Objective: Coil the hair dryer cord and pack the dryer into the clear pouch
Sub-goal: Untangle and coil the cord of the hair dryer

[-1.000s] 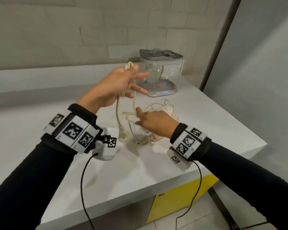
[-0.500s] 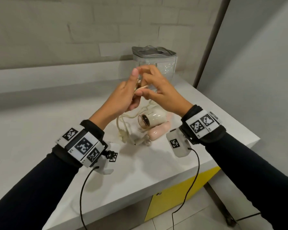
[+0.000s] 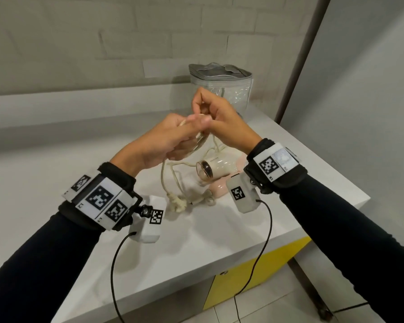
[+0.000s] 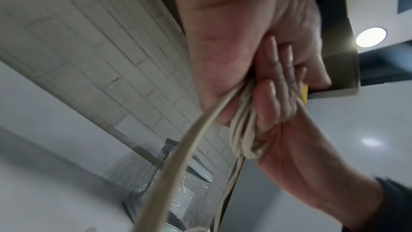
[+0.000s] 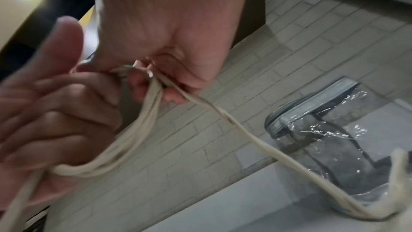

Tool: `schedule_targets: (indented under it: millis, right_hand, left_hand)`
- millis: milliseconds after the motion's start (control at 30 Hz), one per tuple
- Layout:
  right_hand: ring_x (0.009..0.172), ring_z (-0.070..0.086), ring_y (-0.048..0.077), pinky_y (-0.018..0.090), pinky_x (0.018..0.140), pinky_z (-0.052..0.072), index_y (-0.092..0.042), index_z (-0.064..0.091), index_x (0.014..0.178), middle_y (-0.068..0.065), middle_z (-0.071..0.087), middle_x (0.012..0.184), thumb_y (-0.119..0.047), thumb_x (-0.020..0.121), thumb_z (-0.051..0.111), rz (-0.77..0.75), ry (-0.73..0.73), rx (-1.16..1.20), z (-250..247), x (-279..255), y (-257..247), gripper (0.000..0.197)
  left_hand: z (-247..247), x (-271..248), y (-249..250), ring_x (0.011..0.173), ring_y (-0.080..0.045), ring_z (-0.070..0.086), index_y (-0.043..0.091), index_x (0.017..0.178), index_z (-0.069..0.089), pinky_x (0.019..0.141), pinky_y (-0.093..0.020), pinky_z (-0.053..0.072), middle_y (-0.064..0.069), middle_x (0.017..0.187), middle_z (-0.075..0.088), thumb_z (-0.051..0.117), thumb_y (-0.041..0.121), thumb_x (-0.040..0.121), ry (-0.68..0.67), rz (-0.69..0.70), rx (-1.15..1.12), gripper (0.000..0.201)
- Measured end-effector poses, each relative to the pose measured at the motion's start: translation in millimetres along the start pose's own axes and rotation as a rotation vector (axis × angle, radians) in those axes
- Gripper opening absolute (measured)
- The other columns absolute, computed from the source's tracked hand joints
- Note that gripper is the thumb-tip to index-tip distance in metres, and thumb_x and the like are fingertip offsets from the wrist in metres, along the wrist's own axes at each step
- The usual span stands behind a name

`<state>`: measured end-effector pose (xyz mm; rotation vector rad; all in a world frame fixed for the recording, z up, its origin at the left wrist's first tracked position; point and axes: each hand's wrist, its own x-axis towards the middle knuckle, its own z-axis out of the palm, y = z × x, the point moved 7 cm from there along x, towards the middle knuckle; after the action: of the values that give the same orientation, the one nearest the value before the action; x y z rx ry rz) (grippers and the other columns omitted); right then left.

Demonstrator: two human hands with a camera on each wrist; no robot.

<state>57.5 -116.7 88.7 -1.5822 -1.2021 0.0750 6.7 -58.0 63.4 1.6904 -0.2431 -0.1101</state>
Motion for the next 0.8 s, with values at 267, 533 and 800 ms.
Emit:
schedule_targets:
  millis: [267, 533, 800]
  right_hand:
    - [0.048, 0.037, 0.013, 0.028, 0.047, 0.032, -0.003, 0.05, 0.091, -0.003, 0.038, 0.06, -0.045, 0.09, 0.032, 0.347, -0.022, -0.445, -4, -12, 82, 0.046]
    - [0.069, 0.057, 0.033, 0.031, 0.045, 0.029, -0.001, 0.027, 0.128, 0.017, 0.059, 0.106, 0.002, 0.084, 0.046, 0.276, -0.53, -1.218, 56, -48, 89, 0.049]
    - [0.08, 0.059, 0.021, 0.038, 0.073, 0.051, -0.006, 0.058, 0.106, 0.012, 0.064, 0.104, -0.002, 0.088, 0.048, 0.006, -0.335, -0.86, 9, -44, -9, 0.021]
  left_hand:
    - [-8, -5, 25, 0.02, -0.006, 0.028, 0.011, 0.107, 0.063, 0.031, -0.013, 0.013, 0.0, 0.045, 0.063, 0.023, 0.043, 0.094, -0.052, 0.044, -0.187, 0.053]
    - [-14, 26, 8, 0.068, -0.014, 0.069, -0.002, 0.126, 0.038, 0.043, -0.02, 0.049, -0.009, 0.13, 0.058, 0.032, 0.04, 0.096, 0.239, 0.002, 0.148, 0.052]
    - [-5, 41, -14, 0.034, -0.012, 0.053, 0.004, 0.08, 0.062, 0.042, -0.022, 0.044, -0.002, 0.051, 0.065, 0.028, 0.04, 0.096, 0.099, -0.011, 0.621, 0.052]
